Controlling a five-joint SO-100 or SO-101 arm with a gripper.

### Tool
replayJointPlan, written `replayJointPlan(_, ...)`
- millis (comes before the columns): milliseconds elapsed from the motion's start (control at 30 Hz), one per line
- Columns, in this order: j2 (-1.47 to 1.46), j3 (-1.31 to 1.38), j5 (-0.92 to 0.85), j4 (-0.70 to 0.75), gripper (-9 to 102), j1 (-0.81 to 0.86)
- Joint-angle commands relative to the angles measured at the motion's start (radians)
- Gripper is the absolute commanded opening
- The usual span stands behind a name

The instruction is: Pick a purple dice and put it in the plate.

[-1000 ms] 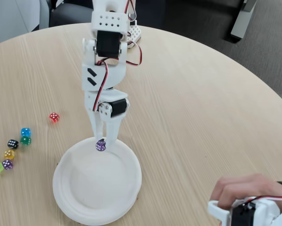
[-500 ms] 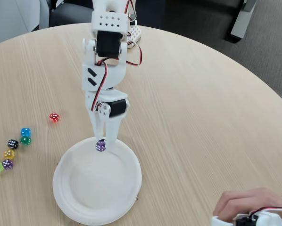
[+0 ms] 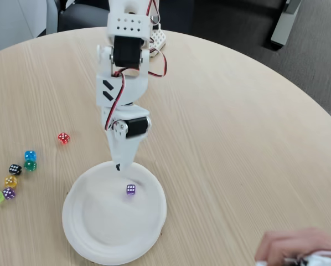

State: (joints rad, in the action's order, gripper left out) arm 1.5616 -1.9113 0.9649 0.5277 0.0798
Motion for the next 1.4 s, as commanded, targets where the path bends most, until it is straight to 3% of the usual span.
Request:
replayJointPlan(0,0.078,0.003,0.011,0.055,0,-0.015)
replayJointPlan(233,0.37,0.005,0.025,0.322,0,-0.02)
replayJointPlan(767,1.043,-0.138,-0.064,0.686,0,-0.031)
replayJointPlan(1100,1.502,-0.54,-0.302,0.69,0,-0.018)
replayJointPlan(1367,1.56,-0.836,-0.494,0.686,0,-0.029)
